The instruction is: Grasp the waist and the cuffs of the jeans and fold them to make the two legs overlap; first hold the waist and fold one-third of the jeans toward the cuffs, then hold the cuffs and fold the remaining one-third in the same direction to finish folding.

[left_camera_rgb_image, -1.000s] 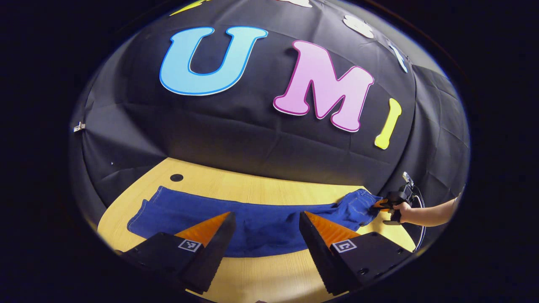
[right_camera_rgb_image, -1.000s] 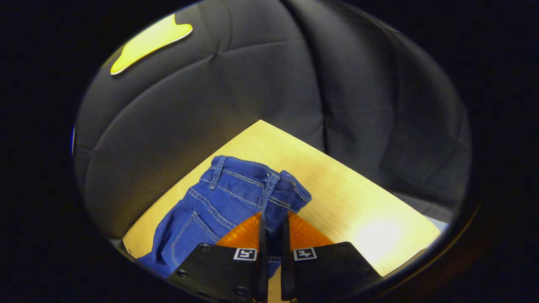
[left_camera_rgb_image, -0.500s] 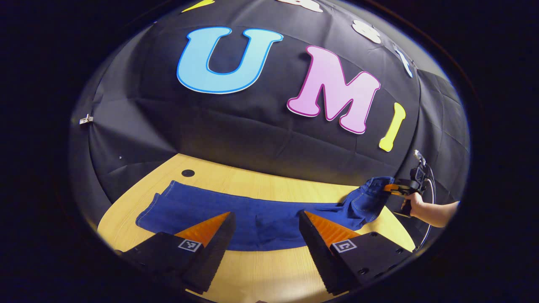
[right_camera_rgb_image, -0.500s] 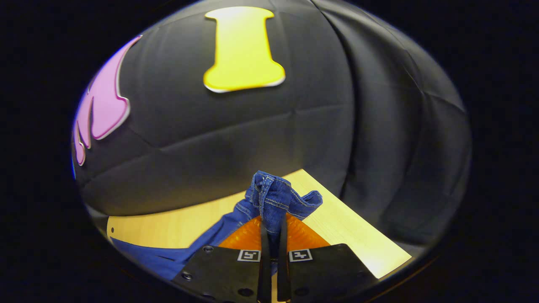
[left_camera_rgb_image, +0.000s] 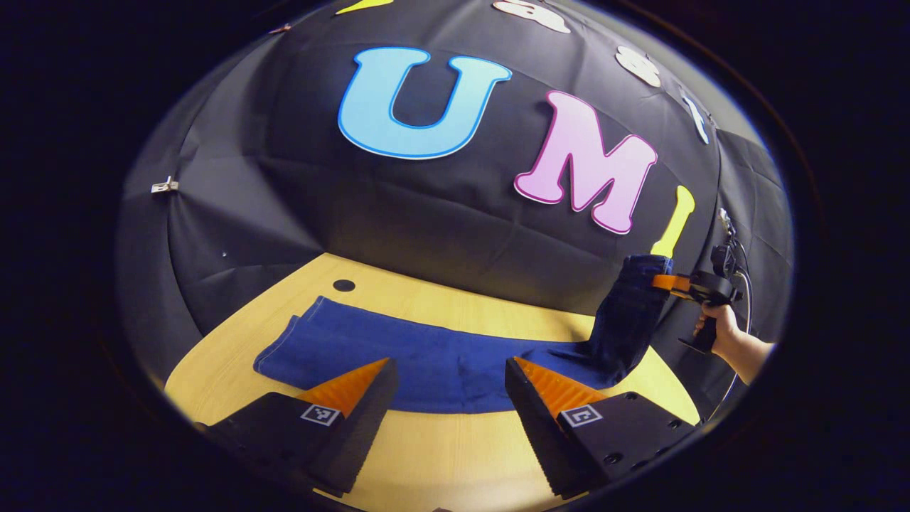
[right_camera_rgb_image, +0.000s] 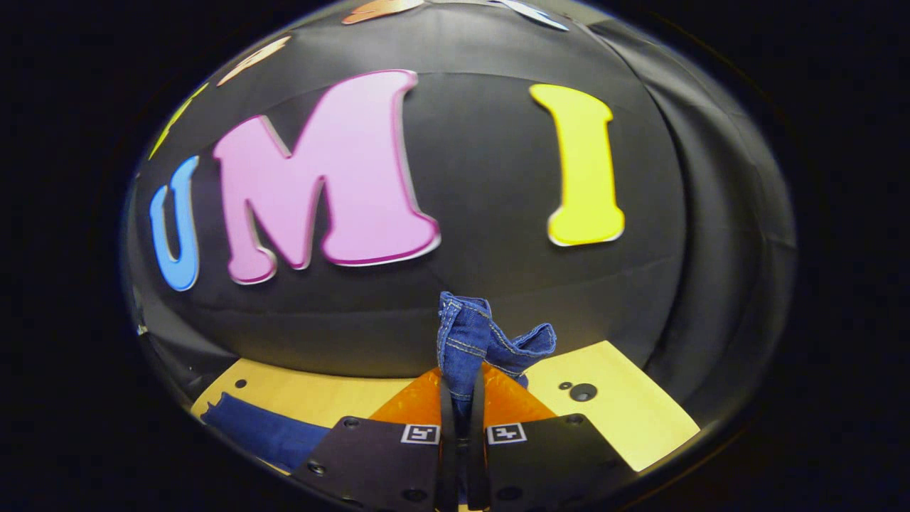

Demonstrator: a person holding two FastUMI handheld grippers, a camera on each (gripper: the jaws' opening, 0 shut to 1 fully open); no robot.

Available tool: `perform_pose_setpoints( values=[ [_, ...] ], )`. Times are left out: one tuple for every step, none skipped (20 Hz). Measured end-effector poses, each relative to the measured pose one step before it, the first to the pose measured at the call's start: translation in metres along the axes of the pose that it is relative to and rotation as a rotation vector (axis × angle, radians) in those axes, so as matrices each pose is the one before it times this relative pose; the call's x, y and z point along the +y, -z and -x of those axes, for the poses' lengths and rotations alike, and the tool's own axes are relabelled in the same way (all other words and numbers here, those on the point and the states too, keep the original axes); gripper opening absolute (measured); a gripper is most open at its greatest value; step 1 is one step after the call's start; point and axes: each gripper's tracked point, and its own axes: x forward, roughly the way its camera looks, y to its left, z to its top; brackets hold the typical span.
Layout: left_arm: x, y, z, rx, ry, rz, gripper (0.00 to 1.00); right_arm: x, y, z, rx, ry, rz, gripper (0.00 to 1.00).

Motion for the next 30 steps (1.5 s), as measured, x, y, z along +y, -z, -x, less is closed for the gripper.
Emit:
perform_pose_setpoints(
  values=[
    [0.00817,0.00168,0.00151,0.00026,-0.00995,0.00485,0.96,0.00182,0.00469,0.00121,-0.00209,-0.02802,0.02148,0.09],
    [0.0087,0.00236,0.00173,-0.00015,-0.01036,0.00911,0.96,-0.00218,0.00942,-0.00357,-0.00021,-0.02791,0.01912,0.09],
    [0.009,0.00131,0.00126,-0.00085,-0.0131,0.01218,0.96,0.0001,0.00971,-0.00225,0.005,-0.02853,0.0157,0.09],
    [0.01024,0.00235,0.00038,-0.00329,-0.01356,0.01587,0.96,-0.00057,0.00328,-0.00246,0.01095,-0.0324,0.00826,0.09],
    [0.01131,0.00127,-0.00011,-0.00446,-0.01601,0.01898,0.97,0.0001,0.00581,-0.00069,0.01605,-0.03151,0.00726,0.09],
    [0.01202,0.00131,-0.00114,-0.00645,-0.01817,0.0151,0.96,-0.00046,0.0063,0.00012,0.01832,-0.02853,0.01502,0.09],
    [0.01243,0.00016,-0.00318,-0.00313,-0.02286,0.01025,0.96,-0.00269,0.0105,-0.00294,0.0182,-0.02499,0.02324,0.09],
    [0.01357,0.0011,-0.00326,-0.00543,-0.025,0.00424,0.96,-0.00559,0.00891,-0.00605,0.01893,-0.02394,0.02576,0.09],
    [0.01248,-0.00073,-0.00419,-0.00668,-0.02647,-0.00155,0.96,-0.00482,0.00968,-0.00493,0.02241,-0.02691,0.02336,0.09],
    [0.0131,0.00005,-0.00611,-0.00874,-0.02579,-0.00399,0.97,-0.00274,0.01105,-0.00896,0.02975,-0.02384,0.01673,0.09],
    [0.01137,-0.00032,-0.00678,-0.00375,-0.02457,-0.00464,0.97,-0.0057,0.01155,-0.00787,0.03443,-0.01662,0.01513,0.09],
    [0.00937,-0.00016,-0.00784,-0.00307,-0.02105,-0.00487,0.96,-0.00599,0.01006,-0.00953,0.03271,-0.01154,0.01467,0.09],
    [0.01137,-0.00186,-0.00824,-0.00532,-0.02495,-0.00391,0.96,-0.00285,0.00668,-0.00848,0.02362,-0.00646,0.02037,0.09],
    [0.00951,0.00041,-0.01152,-0.00247,-0.02043,0.00072,0.96,-0.0004,0.00908,-0.00714,0.01582,-0.00213,0.02133,0.09],
    [0.00786,-0.00067,-0.011,0.00241,-0.01629,0.00333,0.96,-0.00461,0.00455,-0.00611,0.0086,-0.00309,0.01956,0.09],
    [0.00522,0.00132,-0.01111,0.00882,-0.00906,-0.00267,0.96,0.00704,0.01065,-0.00512,0.01212,-0.0187,0.00429,0.1],
    [0.0061,0.0006,-0.01072,0.0119,-0.01746,-0.01284,0.96,0.00045,0.01001,-0.00592,0.02616,-0.01669,-0.00818,0.13],
    [0.00887,0.00222,-0.01105,0.01121,-0.01329,-0.02191,0.97,0.01395,0.00415,0.00261,0.01369,-0.03898,-0.03083,0.33],
    [0.00539,-0.00072,-0.01221,0.008,-0.0146,-0.02538,0.96,0.00998,0.003,0.00198,0.00194,-0.03037,-0.02001,0.54],
    [0.00242,0.00147,-0.01417,0.00964,-0.00877,-0.02331,0.96,0.00331,0.0032,0.00877,-0.01049,0.00792,0.00915,0.74],
    [0.0033,0.00121,-0.01241,0.01762,-0.00714,-0.02018,0.96,-0.00068,0.00164,0.0056,-0.01468,0.01491,0.02531,0.94],
    [0.00178,0.00307,-0.01067,0.0143,0.00071,-0.01379,0.96,-0.00122,-0.00117,0.00792,-0.01598,0.00851,0.02183,0.97],
    [0.00184,0.00072,-0.01007,0.01016,0.00237,-0.0089,0.96,-0.00033,-0.00011,0.00873,-0.01038,0.00427,0.00501,0.98],
    [0.00382,0.00146,-0.00885,0.00783,-0.00114,-0.00921,0.96,0.00077,0.00256,0.00797,-0.00047,-0.00337,-0.00303,0.98],
    [0.00219,0.00324,-0.01087,0.01906,0.00222,-0.01139,0.96,-0.00041,0.00327,0.00629,0.00303,-0.0031,-0.00338,0.97],
    [-0.0006,0.00534,-0.00847,0.03103,0.00078,-0.01025,0.97,-0.00248,0.0031,0.00566,0.00093,-0.00208,-0.00684,0.97],
    [-0.00212,0.00695,-0.00914,0.03496,0.00214,-0.01408,0.97,-0.00182,0.00448,0.00528,0.00415,-0.00125,-0.00595,0.98],
    [0.00188,0.00674,-0.00807,0.02908,-0.01187,-0.01879,0.97,-0.00235,0.00413,0.00515,0.00554,0.00094,-0.007,0.97],
    [0.00183,0.00633,-0.00589,0.0291,-0.00555,-0.02276,0.97,-0.00346,0.00435,0.00384,0.00907,0.00021,-0.01062,0.97],
    [0.00002,-0.00002,-0.00257,-0.00393,0.00335,-0.00975,0.97,-0.00405,0.00383,0.00412,0.00781,0.00316,-0.0113,0.98]
  ],
)
